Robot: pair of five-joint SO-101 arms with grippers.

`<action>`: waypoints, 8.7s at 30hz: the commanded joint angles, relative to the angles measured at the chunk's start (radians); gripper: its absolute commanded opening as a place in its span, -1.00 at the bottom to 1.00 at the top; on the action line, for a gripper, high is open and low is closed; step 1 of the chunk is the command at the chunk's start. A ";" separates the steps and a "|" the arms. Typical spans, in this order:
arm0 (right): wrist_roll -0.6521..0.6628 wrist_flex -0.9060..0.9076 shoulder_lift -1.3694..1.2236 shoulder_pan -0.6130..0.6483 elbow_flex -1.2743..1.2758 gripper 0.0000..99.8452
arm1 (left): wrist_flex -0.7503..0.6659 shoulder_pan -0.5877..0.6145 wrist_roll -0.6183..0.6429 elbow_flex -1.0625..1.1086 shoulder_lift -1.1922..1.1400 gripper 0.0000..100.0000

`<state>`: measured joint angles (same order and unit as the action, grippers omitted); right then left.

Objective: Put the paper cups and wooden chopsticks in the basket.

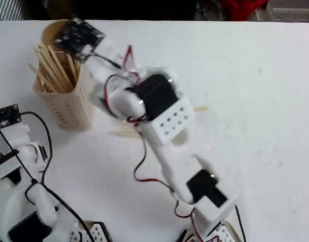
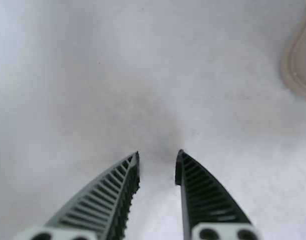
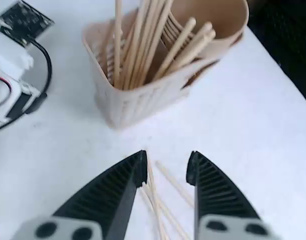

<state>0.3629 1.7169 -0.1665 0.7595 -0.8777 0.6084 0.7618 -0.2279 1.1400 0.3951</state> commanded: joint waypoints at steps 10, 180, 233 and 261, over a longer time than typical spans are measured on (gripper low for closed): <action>0.235 -0.427 0.346 -0.186 1.002 -0.76 | -0.025 -0.012 0.006 0.008 0.019 -0.73; -0.193 -1.785 0.151 0.127 0.825 -0.71 | -0.025 -0.012 0.006 0.008 0.019 -0.73; 0.603 -1.076 0.308 -0.186 1.714 -0.62 | -0.026 -0.012 0.006 0.009 0.019 -0.73; 0.600 -0.921 0.308 -0.059 1.760 -0.96 | -0.026 -0.012 0.006 0.009 0.019 -0.73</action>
<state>0.9613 0.7748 0.1419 0.6782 0.8746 0.6084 0.7618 -0.2279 1.1538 0.3966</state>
